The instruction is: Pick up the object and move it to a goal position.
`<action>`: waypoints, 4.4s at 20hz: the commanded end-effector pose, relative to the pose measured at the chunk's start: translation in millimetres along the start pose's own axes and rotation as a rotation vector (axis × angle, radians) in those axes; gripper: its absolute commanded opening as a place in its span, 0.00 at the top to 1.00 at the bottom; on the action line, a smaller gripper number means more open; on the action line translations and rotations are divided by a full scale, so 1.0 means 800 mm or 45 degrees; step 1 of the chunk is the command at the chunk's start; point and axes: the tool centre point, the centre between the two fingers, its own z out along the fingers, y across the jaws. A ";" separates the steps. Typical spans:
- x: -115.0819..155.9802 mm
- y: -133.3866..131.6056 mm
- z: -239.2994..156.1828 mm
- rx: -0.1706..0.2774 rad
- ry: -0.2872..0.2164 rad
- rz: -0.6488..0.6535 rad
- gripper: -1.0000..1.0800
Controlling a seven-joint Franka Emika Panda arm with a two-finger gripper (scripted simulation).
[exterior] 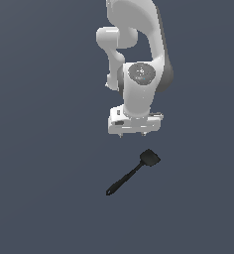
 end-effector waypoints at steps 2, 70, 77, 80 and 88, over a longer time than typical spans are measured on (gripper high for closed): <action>0.001 0.001 0.000 0.000 0.001 0.006 0.04; 0.152 -0.007 0.168 0.005 0.066 1.152 0.04; 0.152 -0.007 0.167 0.005 0.066 1.152 1.00; 0.152 -0.007 0.167 0.005 0.066 1.152 1.00; 0.152 -0.001 0.161 0.003 0.082 1.141 1.00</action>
